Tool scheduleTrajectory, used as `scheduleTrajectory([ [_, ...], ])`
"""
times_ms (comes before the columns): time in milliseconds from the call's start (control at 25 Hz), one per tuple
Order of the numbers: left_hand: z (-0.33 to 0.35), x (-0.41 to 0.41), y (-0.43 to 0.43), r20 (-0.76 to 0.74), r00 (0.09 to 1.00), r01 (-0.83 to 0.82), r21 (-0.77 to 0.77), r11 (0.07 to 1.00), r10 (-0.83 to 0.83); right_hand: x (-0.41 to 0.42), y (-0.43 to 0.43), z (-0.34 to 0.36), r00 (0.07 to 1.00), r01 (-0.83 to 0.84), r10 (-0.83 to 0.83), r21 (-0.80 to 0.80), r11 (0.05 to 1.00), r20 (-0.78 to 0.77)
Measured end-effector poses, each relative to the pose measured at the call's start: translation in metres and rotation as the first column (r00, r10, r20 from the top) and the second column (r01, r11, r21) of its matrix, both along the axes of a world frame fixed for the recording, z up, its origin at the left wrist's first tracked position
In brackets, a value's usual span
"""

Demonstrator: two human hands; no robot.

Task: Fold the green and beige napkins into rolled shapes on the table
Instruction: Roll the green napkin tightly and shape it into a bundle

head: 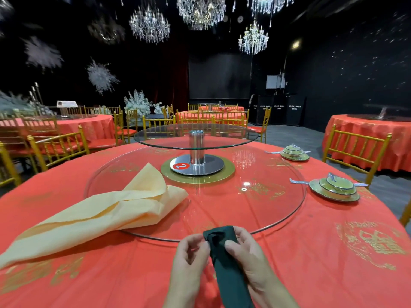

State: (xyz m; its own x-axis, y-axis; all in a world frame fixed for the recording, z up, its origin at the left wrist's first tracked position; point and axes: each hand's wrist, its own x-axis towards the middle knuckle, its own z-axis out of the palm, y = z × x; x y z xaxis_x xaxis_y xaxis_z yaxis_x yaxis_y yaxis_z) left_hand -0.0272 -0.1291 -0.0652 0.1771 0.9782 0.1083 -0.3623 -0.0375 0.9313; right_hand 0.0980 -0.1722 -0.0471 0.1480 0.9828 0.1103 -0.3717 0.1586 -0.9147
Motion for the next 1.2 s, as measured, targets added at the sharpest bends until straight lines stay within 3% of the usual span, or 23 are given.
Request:
scheduleTrajectory([
  [120,0.001,-0.001,-0.004,-0.013,0.992,-0.121,0.164,0.979,0.125,-0.008,0.004,-0.003,0.997,0.066,-0.067,0.022,0.998,0.031],
  [280,0.002,-0.003,-0.011,-0.048,0.984,-0.15,0.282,0.948,0.17,-0.009,0.004,-0.009,0.975,0.177,-0.181,0.04,0.983,0.127],
  [480,0.004,-0.003,-0.014,-0.082,0.984,-0.124,0.328,0.936,0.159,-0.009,0.001,-0.008,0.962,0.2,-0.209,0.065,0.978,0.176],
  [800,0.006,-0.01,-0.013,-0.201,0.939,-0.163,0.455,0.876,0.279,-0.008,-0.003,-0.004,0.944,0.223,-0.234,0.07,0.972,0.233],
  [1120,-0.001,-0.014,0.002,-0.34,0.895,-0.101,0.478,0.872,0.289,-0.005,-0.002,-0.012,0.877,0.313,-0.327,0.098,0.945,0.353],
  [1200,-0.005,-0.014,0.004,-0.39,0.86,-0.072,0.545,0.835,0.328,-0.006,-0.002,-0.014,0.851,0.336,-0.35,0.108,0.936,0.392],
])
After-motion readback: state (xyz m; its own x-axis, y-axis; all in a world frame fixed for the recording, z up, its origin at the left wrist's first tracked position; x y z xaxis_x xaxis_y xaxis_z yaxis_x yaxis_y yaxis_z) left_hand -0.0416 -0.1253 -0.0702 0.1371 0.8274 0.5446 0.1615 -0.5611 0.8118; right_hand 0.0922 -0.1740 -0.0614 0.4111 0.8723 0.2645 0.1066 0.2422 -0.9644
